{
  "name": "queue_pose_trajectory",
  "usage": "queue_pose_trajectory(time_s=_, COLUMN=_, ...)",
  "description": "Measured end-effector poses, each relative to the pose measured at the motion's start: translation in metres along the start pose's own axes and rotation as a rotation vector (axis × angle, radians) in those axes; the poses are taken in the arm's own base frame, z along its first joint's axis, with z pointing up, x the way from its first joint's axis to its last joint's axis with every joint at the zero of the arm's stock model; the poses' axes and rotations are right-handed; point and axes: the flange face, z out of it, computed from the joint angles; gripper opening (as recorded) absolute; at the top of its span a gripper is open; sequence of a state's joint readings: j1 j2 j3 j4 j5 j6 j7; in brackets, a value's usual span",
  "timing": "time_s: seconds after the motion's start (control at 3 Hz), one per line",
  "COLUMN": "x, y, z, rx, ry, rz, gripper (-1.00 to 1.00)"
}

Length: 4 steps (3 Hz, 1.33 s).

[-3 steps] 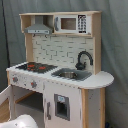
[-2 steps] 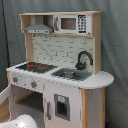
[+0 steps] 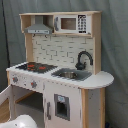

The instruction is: Play with the kitchen

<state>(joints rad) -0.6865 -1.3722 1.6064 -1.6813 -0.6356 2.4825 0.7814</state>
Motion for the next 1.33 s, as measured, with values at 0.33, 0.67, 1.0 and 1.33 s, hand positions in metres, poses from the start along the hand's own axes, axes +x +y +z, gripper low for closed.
queue_pose_trajectory(time_s=0.33, x=-0.005, y=-0.018, z=-0.014, rx=0.02, ry=-0.016, rz=0.088, gripper=1.0)
queue_pose_trajectory(time_s=0.67, x=-0.013, y=-0.038, z=-0.029, rx=0.039, ry=-0.049, rz=0.158, gripper=1.0)
queue_pose_trajectory(time_s=1.0, x=-0.03, y=-0.065, z=-0.043, rx=0.051, ry=-0.106, rz=0.231, gripper=1.0)
queue_pose_trajectory(time_s=1.33, x=-0.048, y=-0.083, z=-0.05, rx=0.045, ry=-0.172, rz=0.281, gripper=1.0)
